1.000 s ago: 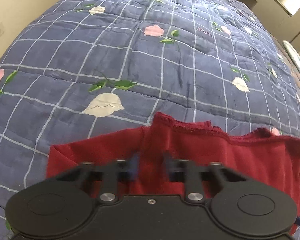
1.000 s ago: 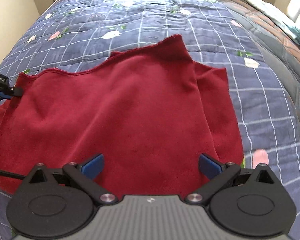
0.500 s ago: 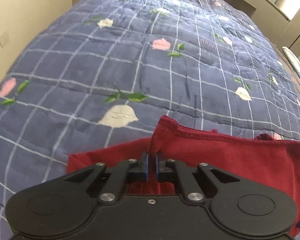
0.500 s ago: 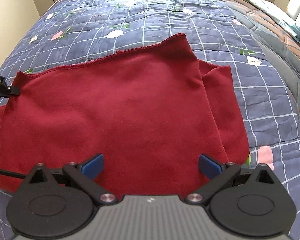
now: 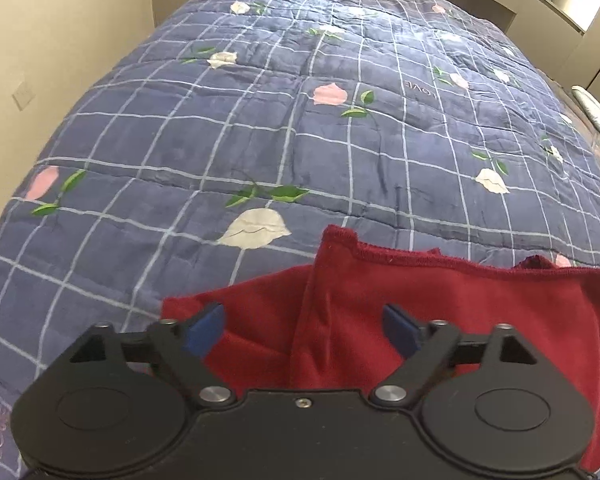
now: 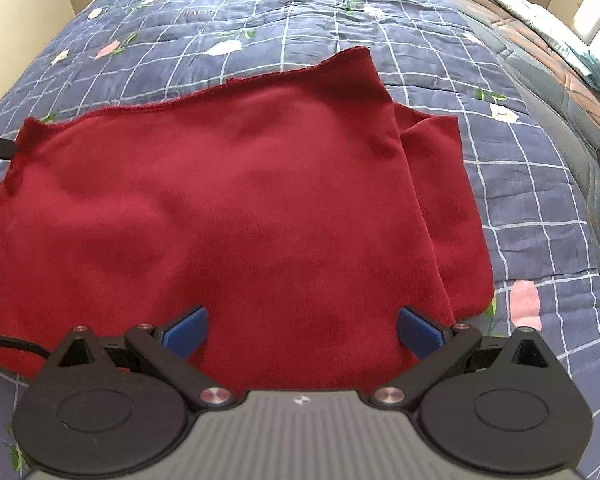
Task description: Fold small clothes
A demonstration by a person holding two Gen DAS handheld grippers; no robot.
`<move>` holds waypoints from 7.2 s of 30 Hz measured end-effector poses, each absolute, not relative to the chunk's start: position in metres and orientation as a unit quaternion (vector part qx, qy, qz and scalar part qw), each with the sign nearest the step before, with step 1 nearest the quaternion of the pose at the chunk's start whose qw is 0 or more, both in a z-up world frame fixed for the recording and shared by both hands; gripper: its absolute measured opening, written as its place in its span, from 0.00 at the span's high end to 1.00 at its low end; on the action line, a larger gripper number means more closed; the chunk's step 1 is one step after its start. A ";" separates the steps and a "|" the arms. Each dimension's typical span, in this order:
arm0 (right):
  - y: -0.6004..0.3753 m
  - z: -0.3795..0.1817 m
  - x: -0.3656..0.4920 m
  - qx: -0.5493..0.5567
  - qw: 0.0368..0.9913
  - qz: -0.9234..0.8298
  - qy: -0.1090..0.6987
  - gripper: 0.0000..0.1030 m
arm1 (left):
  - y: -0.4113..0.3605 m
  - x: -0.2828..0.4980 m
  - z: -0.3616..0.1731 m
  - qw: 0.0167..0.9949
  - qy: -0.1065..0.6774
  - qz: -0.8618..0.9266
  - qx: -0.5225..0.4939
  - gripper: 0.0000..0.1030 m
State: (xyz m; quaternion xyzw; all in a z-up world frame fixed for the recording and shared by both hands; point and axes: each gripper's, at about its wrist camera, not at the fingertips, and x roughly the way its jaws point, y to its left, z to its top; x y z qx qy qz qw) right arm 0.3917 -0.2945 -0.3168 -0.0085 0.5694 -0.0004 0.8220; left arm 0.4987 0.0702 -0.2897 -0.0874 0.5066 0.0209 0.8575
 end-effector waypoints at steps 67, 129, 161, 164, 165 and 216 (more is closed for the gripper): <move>-0.217 -0.355 0.371 -0.113 0.901 0.130 0.399 0.00 | 0.099 0.375 -0.339 0.782 0.529 0.102 -0.313 0.34; -0.501 -0.287 0.347 -0.017 0.876 -0.018 0.481 0.00 | -0.248 0.390 -0.240 0.853 0.468 -0.227 0.043 0.38; -0.310 -0.263 0.412 -0.033 0.839 0.281 0.464 0.65 | -0.056 0.327 -0.275 0.801 0.554 0.160 -0.161 0.02; -0.335 -0.255 0.414 0.004 0.853 0.253 0.457 0.85 | -0.063 0.327 -0.276 0.803 0.556 0.147 -0.158 0.02; -0.348 -0.250 0.415 0.031 0.858 0.245 0.450 0.89 | -0.064 0.326 -0.275 0.803 0.557 0.143 -0.156 0.02; -0.460 -0.265 0.364 0.200 0.804 0.222 0.515 0.52 | -0.115 0.375 -0.296 0.810 0.563 -0.028 -0.162 0.01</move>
